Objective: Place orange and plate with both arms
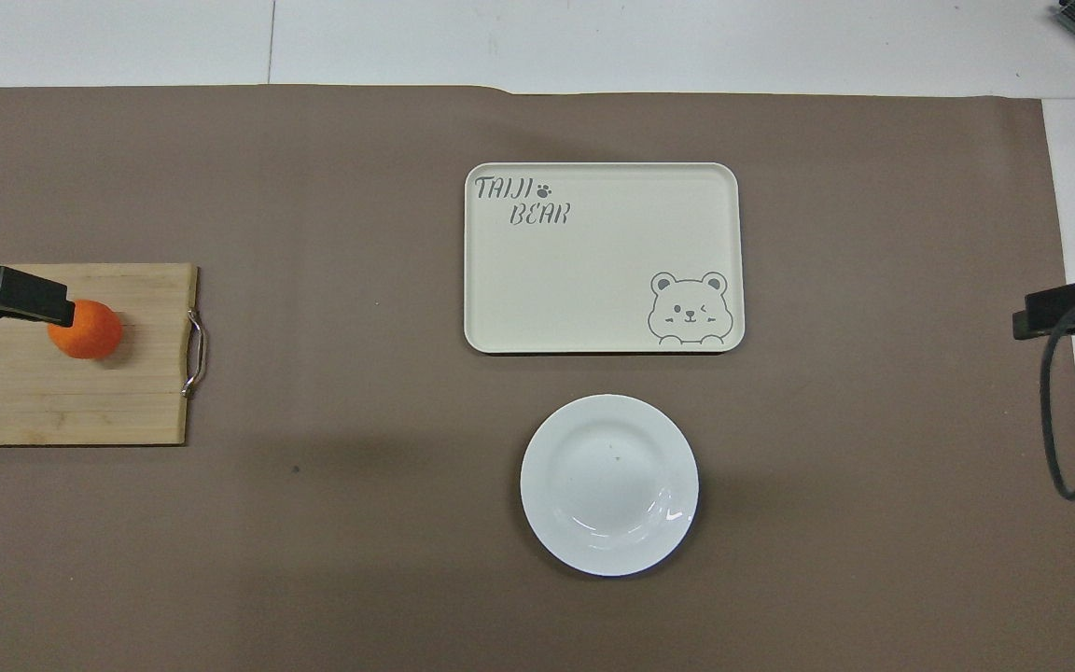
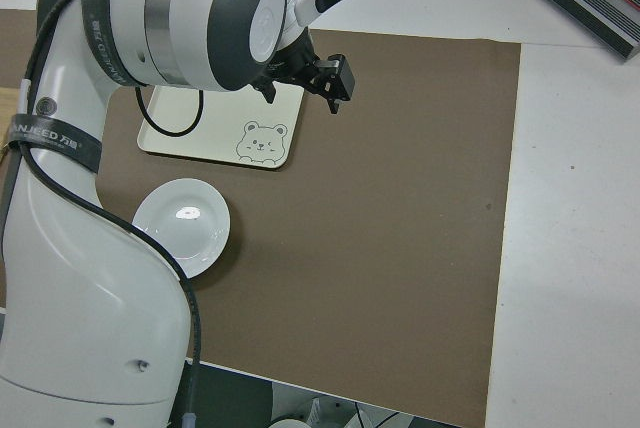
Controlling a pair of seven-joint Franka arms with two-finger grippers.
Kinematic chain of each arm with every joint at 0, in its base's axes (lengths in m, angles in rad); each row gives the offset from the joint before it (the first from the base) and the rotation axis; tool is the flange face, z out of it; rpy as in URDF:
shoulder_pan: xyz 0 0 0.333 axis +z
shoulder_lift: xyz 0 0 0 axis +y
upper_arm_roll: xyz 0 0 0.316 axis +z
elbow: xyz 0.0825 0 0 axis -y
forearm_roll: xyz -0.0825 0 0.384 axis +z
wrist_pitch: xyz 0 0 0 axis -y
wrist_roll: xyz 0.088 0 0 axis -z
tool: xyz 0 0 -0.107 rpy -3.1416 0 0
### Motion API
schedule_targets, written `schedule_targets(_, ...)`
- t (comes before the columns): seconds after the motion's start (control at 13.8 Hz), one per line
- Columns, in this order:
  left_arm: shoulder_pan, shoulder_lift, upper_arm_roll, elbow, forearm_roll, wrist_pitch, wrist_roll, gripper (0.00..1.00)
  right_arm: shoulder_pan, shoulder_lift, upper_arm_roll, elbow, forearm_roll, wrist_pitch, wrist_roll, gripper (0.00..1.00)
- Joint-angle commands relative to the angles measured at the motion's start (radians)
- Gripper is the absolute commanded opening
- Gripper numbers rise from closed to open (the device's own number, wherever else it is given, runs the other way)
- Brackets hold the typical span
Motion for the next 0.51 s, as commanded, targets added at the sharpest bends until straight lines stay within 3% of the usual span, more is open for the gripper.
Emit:
schedule_targets(0.0, -0.007, -0.014, 0.005, -0.005, 0.005, -0.047, 0.020, 1.00, 0.004, -0.016, -0.007, -0.020, -0.006, 0.010, -0.015, 1.00)
schedule_targets(0.43, -0.002, -0.014, 0.004, 0.003, 0.005, -0.038, 0.011, 1.00, 0.004, -0.016, -0.007, -0.020, -0.006, 0.010, -0.015, 1.00)
